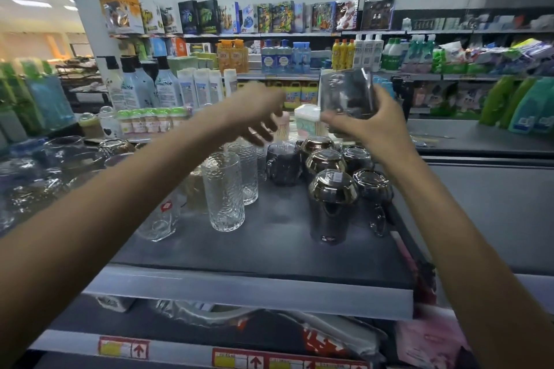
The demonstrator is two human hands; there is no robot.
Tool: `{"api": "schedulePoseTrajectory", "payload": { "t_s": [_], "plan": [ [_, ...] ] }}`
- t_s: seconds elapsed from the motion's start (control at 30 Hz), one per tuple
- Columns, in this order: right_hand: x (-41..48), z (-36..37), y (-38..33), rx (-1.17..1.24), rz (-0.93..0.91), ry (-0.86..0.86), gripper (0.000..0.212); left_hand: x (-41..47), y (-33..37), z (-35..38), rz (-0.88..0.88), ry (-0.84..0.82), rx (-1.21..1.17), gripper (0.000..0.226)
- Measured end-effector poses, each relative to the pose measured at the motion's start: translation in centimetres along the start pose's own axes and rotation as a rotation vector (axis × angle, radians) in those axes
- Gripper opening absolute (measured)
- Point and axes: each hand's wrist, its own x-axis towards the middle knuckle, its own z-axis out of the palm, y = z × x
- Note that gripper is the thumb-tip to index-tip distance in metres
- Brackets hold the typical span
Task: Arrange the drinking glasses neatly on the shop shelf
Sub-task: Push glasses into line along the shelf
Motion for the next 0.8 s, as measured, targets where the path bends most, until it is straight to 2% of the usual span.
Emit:
{"api": "schedulePoseTrajectory", "payload": {
  "t_s": [0.17,0.27,0.33,0.43,0.6,0.7,0.8],
  "plan": [
    [1.0,-2.0,1.1,0.178,0.11,0.022,0.1,1.6,-2.7,4.8,-0.008,0.017,0.658,0.018],
    [0.9,-2.3,1.2,0.224,0.125,0.004,0.095,2.6,-3.3,7.4,-0.044,0.064,0.896,0.017],
    [0.8,-2.4,1.4,0.253,0.14,-0.017,0.091,3.2,-3.6,8.7,-0.053,0.1,0.99,0.007],
    [0.6,-2.6,1.9,0.303,0.176,-0.016,0.097,3.7,-3.8,9.9,-0.065,0.162,1.107,0.02],
    [0.3,-2.9,2.4,0.334,0.213,-0.009,0.101,4.2,-4.1,10.7,-0.087,0.201,1.178,0.023],
    [0.3,-3.1,2.6,0.335,0.249,0.022,0.109,4.2,-4.0,10.7,-0.119,0.199,1.116,0.023],
    [0.1,-3.6,2.6,0.334,0.265,0.081,0.098,3.3,-3.2,10.6,-0.105,0.202,1.004,0.013]
  ]
}}
